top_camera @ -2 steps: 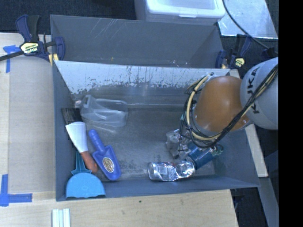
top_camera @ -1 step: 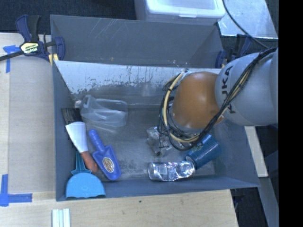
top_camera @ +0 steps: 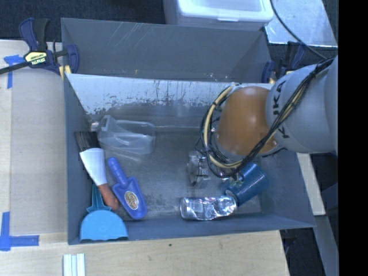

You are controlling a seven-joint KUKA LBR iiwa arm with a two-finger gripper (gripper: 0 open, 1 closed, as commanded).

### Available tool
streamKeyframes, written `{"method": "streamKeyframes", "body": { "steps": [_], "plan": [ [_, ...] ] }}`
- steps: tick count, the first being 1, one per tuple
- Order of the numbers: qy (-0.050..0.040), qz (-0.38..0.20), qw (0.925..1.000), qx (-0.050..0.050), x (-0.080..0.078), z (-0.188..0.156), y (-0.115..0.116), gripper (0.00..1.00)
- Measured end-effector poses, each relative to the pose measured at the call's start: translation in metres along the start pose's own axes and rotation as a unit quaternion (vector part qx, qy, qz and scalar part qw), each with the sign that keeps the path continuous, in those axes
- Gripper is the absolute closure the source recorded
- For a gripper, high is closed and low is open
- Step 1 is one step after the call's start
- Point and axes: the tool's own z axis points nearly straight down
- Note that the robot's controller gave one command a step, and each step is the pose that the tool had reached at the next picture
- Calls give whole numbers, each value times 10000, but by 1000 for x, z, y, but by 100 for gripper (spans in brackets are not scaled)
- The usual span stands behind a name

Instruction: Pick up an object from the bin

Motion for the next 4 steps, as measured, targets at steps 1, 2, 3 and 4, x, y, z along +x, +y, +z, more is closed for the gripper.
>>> {"method": "streamKeyframes", "body": {
  "steps": [1,2,3,4],
  "plan": [
    [-31,-1765,9843,-5,0,-3,-63,100],
    [-35,-190,9998,-9,-14,-1,-77,100],
    [-42,-842,9964,5,8,-2,-30,100],
    [-55,-134,9999,3,-16,-5,-2,100]
  ]
}}
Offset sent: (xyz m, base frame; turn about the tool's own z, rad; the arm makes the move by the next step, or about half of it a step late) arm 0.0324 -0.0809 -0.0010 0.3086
